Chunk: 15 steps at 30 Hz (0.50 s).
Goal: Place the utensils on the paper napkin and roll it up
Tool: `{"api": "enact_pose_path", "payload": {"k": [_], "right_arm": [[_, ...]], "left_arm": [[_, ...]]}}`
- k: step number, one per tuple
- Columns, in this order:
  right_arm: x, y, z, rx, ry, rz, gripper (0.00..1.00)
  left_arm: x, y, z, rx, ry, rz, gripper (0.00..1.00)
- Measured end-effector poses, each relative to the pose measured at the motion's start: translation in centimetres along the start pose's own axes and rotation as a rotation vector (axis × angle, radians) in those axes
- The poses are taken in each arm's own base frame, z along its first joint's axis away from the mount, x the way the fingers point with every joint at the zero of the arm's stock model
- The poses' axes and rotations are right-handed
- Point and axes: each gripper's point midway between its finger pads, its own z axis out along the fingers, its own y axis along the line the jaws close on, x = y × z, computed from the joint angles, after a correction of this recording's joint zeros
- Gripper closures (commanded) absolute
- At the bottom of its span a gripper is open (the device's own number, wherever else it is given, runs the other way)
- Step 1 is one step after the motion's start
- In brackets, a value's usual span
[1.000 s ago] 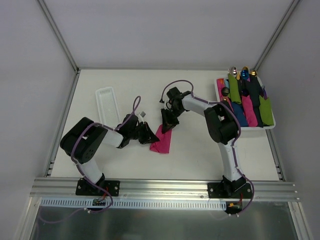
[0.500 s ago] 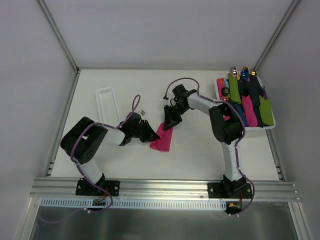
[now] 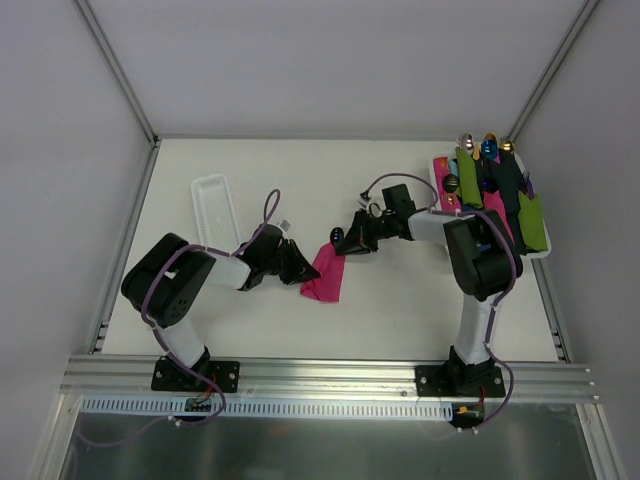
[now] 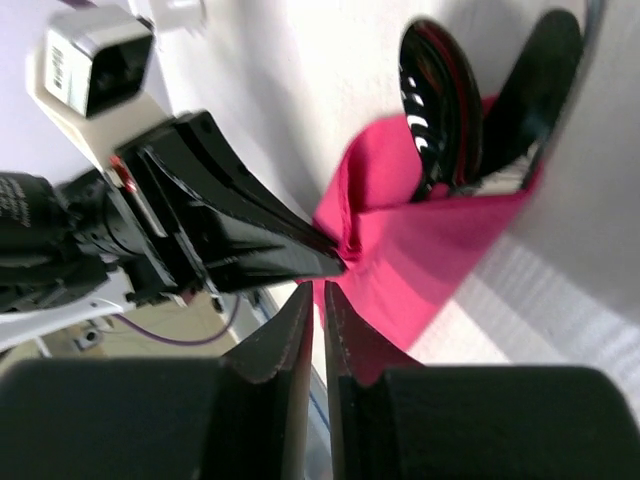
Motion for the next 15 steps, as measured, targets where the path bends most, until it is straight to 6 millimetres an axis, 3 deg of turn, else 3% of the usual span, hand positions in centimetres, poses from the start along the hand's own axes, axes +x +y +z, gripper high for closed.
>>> {"api": "enact_pose_path", "payload": {"k": [5, 15], "right_arm": [[-1.1, 0.5, 1.0, -0.05, -0.039, 0.051, 0.91], [-1.1, -1.5, 1.9, -0.01, -0.047, 0.114, 0.94]], "left_arm": [[0.0, 0.0, 0.0, 0.0, -0.001, -0.001, 1.0], [0.0, 0.1, 0.0, -0.002, -0.001, -0.003, 1.0]]}}
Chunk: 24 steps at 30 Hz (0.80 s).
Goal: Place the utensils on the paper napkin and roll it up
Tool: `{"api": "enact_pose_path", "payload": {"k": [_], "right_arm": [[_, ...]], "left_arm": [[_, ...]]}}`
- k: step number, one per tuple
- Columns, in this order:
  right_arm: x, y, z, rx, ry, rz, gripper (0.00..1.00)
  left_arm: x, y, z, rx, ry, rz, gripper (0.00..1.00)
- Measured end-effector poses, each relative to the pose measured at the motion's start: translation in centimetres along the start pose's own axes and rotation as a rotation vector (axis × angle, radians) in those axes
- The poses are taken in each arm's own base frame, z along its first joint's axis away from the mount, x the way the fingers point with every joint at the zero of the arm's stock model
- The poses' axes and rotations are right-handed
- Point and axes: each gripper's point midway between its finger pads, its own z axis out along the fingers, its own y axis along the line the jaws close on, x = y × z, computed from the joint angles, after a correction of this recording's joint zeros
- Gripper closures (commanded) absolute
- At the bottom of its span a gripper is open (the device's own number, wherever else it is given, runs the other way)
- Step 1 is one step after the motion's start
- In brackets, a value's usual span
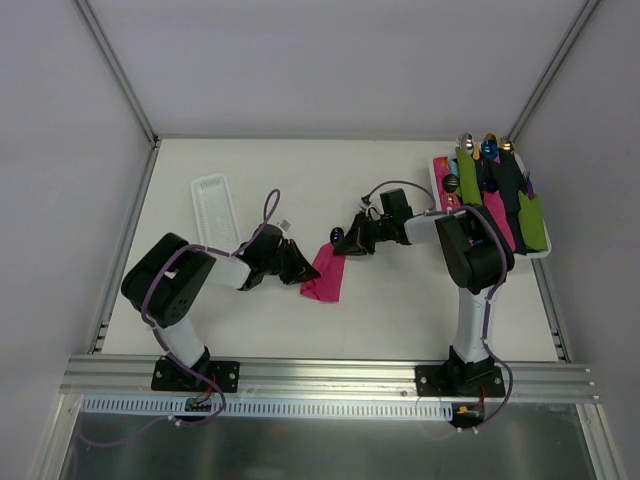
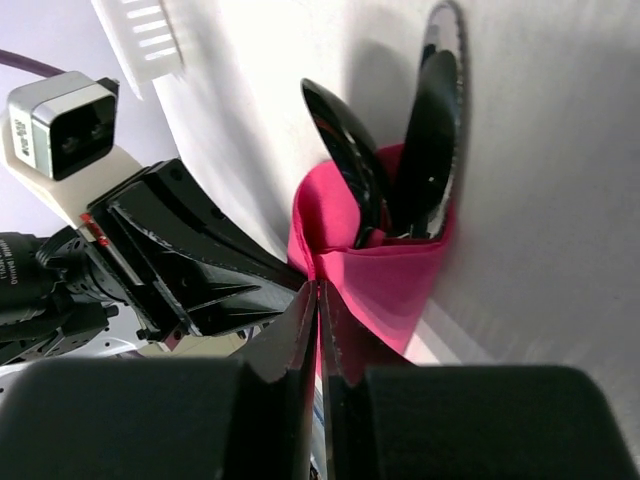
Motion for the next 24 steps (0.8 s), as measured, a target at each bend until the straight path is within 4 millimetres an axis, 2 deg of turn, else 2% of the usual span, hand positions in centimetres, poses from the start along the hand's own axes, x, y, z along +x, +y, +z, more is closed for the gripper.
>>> {"api": "enact_pose_path", "payload": {"k": [10, 17, 24], "right_arm": [[0.6, -1.8, -0.1, 0.082, 0.005, 0.018, 0.95], [0.6, -1.8, 0.0, 0.108, 0.026, -0.006, 0.96], [1.0, -1.7, 0.3, 0.128, 0.052, -0.031, 0.96]], "left_arm": [[-0.2, 0.1, -0.1, -0.007, -0.002, -0.006, 1.0], [-0.5, 0.0, -0.3, -0.001, -0.009, 0.028, 1.0], [-0.8, -0.4, -1.6, -0.015, -0.028, 0.096, 1.0]]}}
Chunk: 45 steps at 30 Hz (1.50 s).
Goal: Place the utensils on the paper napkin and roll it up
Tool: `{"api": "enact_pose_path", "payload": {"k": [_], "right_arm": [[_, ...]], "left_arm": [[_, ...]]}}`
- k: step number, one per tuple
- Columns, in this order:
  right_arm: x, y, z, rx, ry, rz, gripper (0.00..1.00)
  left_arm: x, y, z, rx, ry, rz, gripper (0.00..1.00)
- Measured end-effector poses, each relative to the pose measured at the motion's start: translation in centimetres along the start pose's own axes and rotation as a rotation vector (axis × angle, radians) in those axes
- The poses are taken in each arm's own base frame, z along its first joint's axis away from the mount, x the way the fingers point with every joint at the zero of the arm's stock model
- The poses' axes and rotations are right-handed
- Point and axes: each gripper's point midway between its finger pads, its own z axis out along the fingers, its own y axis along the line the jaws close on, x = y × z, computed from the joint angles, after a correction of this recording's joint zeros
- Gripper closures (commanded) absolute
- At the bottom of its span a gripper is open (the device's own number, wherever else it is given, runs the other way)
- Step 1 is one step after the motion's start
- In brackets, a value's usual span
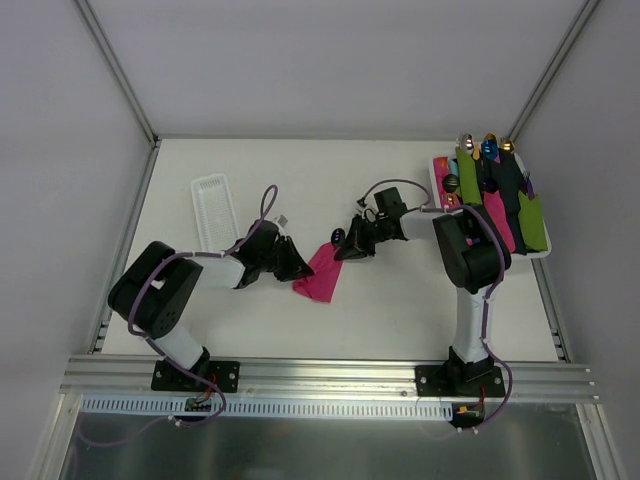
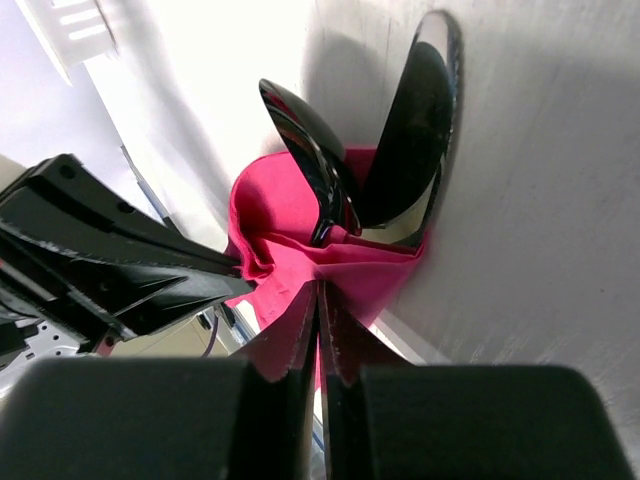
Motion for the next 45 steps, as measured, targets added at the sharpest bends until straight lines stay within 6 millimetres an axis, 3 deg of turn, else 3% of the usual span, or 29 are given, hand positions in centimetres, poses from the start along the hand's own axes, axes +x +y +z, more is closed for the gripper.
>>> {"api": "enact_pose_path", "payload": {"k": [7, 22, 39, 45], "right_arm": [[0.1, 0.0, 0.0, 0.014, 0.008, -0.011, 0.98], [0.3, -0.1, 0.1, 0.033, 0.015, -0.017, 1.0], [0.3, -0.1, 0.1, 0.042, 0.017, -0.013, 1.0], [0.3, -0.1, 0.1, 0.043, 0.017, -0.013, 1.0]], "left_arm": [[-1.3, -2.1, -0.3, 0.033, -0.015, 0.03, 1.0], [-1.0, -5.6, 0.1, 0.164, -0.003, -0.027, 1.0], [2.8, -7.4, 2.7, 0.329, 0.037, -0.161, 1.0], [2.7, -8.2, 2.8, 0.377, 0.002, -0.181, 1.0]]}}
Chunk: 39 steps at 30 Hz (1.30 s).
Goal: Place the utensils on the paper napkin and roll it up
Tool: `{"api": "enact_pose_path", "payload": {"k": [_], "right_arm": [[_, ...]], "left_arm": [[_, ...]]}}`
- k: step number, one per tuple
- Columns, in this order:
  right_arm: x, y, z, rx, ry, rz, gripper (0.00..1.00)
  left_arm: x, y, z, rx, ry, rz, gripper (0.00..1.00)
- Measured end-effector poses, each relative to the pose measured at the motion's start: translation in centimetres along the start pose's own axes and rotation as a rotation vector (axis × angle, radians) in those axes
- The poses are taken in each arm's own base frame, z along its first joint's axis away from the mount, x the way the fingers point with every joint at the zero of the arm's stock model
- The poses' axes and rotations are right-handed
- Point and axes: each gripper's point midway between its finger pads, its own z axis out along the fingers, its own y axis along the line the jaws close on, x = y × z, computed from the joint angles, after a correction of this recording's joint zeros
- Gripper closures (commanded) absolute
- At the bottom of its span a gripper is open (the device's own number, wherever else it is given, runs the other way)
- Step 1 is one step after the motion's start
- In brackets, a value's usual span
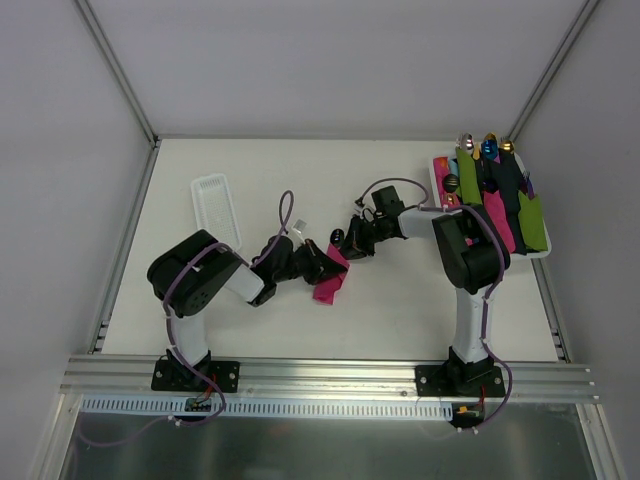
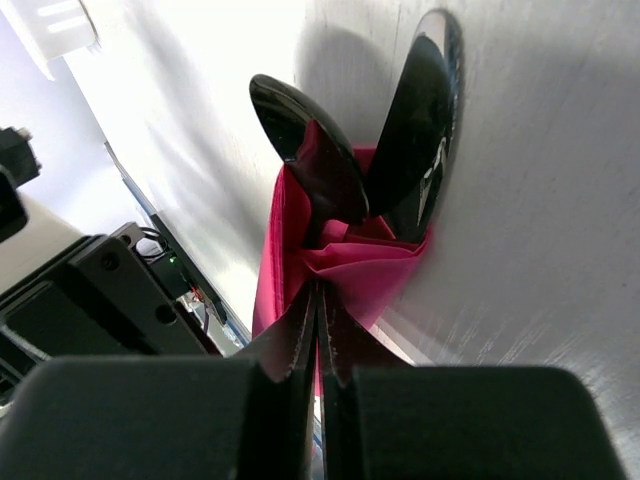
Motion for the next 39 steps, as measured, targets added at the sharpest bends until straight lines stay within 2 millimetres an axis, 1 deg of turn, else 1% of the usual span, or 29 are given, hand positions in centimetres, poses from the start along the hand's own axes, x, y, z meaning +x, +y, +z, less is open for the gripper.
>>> {"api": "enact_pose_path", "payload": {"k": [3, 6, 9, 11, 18, 24, 28, 34, 38, 39], "right_arm": [[0.0, 0.0, 0.0, 0.001, 0.0, 0.0, 1.0], [0.0, 0.0, 0.0, 0.001, 0.0, 0.0, 1.0], [0.1, 0.0, 0.0, 0.002, 0.002, 0.002, 1.0], [0.1, -0.1, 0.0, 0.003, 0.003, 0.004, 1.0], [0.1, 0.0, 0.0, 0.007, 0.004, 0.005, 1.0], [0.2, 0.0, 0.0, 0.012, 0.008, -0.001, 1.0], [0.2, 0.1, 0.0, 0.014, 0.012, -0.009, 0.99], [0.2, 0.1, -0.2, 0.026, 0.02, -0.036, 0.94], [0.0, 0.1, -0.5, 0.048, 0.024, -0.063, 0.84], [-0.2, 0.1, -0.7, 0.057, 0.023, -0.068, 0.84]], "left_arm": [[0.0, -0.7, 0.2, 0.025, -0.014, 0.011, 1.0], [0.5, -0.6, 0.8, 0.026, -0.014, 0.016, 1.0], [1.1, 0.0, 1.5, 0.008, -0.009, 0.015, 1.0], [1.1, 0.5, 1.7, -0.009, -0.017, 0.01, 1.0], [0.8, 1.5, 1.7, -0.042, -0.043, -0.003, 1.0], [1.0, 4.0, 1.7, -0.103, -0.054, -0.024, 1.0], [1.0, 4.1, 1.8, -0.095, -0.055, -0.031, 1.0], [1.0, 4.4, 1.9, -0.095, -0.058, -0.056, 1.0], [1.0, 4.6, 2.0, -0.1, -0.064, -0.083, 1.0], [1.0, 4.6, 2.0, -0.099, -0.066, -0.09, 1.0]]}}
